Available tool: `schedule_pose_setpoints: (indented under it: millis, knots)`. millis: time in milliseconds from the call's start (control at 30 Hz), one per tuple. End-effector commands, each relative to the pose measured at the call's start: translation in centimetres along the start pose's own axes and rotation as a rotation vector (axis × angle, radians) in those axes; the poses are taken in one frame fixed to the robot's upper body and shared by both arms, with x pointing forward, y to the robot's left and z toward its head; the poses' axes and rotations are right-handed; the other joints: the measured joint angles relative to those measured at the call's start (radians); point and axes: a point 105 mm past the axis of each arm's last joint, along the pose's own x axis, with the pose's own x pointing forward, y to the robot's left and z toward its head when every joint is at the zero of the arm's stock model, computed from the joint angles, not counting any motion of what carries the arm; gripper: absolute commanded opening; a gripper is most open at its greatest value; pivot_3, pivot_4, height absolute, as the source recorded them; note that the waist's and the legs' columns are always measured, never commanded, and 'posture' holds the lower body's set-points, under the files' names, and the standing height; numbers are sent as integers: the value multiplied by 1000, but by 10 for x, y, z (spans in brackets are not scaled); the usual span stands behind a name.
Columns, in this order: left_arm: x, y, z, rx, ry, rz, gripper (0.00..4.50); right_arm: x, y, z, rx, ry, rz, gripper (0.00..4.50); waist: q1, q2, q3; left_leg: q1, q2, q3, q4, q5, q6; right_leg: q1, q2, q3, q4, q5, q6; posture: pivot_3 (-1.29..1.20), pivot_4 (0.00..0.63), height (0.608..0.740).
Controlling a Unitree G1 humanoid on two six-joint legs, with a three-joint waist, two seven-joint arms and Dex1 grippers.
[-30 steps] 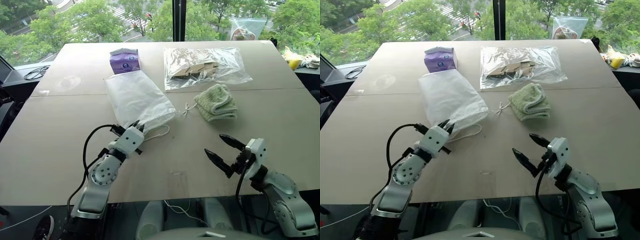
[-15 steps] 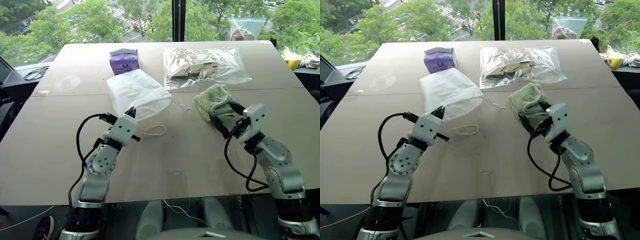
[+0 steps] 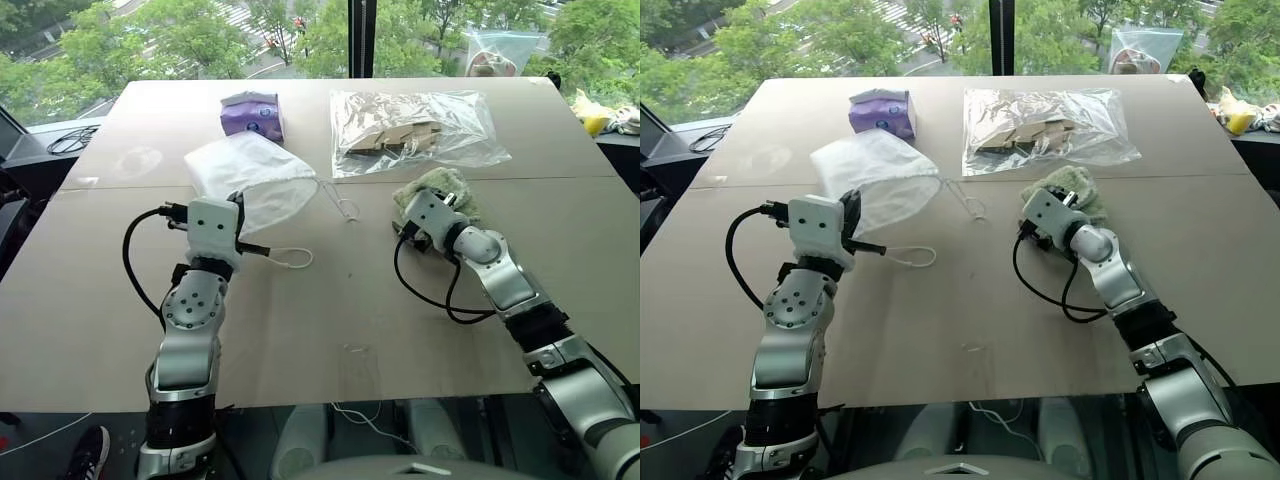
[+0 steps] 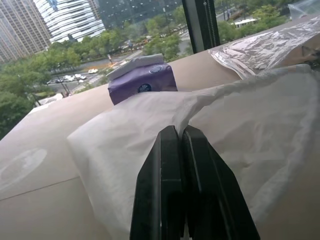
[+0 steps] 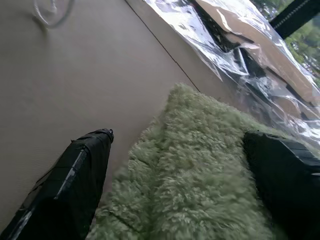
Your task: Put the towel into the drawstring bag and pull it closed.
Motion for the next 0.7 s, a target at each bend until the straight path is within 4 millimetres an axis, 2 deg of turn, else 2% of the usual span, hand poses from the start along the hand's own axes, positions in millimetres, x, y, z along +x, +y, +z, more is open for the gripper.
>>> schedule_pose_setpoints:
  millis: [33,100,200,267,300,333,400,533,633,700]
  knots:
    - [-2,4,17,13,-60,16,33,-4,-27,-4,-106,63,-117,4500,0,0,0,0,0,0,0,0,0,0,0,0,0,0,0,0,150,740]
    - [-1,1,17,13,-60,5,33,-3,-26,-11,-93,114,-124,4500,-2,0,0,0,0,-1,0,0,1,0,0,-1,0,0,0,0,150,740]
    - [2,-2,18,13,-66,-8,33,-5,-13,-37,62,254,-100,4500,-3,0,0,1,0,-2,0,0,1,0,1,-1,2,0,0,0,150,740]
    - [4,-2,19,12,-68,-11,33,-5,-9,-45,132,302,-104,4500,-2,-1,-1,2,0,-4,0,0,0,2,1,-3,2,1,-1,0,150,740]
    - [5,-2,19,11,-69,-13,0,-5,-5,-48,201,319,-98,3992,-1,-1,-1,3,0,-4,0,0,0,3,1,-3,2,1,-1,0,150,740]
    - [5,-3,19,10,-69,-15,0,-5,-2,-51,252,332,-93,3718,0,-2,-1,3,0,-5,0,0,0,4,1,-4,2,1,-1,0,150,740]
    - [6,-3,19,8,-70,-19,0,-5,0,-54,314,349,-91,2874,2,-1,-1,4,0,-7,1,1,0,5,1,-5,2,1,-2,0,150,740]
    - [8,-5,19,-14,-61,-29,0,-5,-1,-56,526,350,-117,962,2,-2,-2,4,0,-9,3,1,-1,7,1,-6,3,2,-2,0,150,740]
    - [9,-6,19,-61,-53,-33,0,-2,-10,-49,716,302,-158,41,0,-2,-2,4,0,-9,4,1,-1,8,1,-6,3,2,-2,0,150,740]
    - [11,-8,20,-85,-54,-46,0,-1,-21,-45,739,263,-201,19,0,-2,-2,4,0,-9,5,1,-1,8,1,-6,4,2,-2,0,150,740]
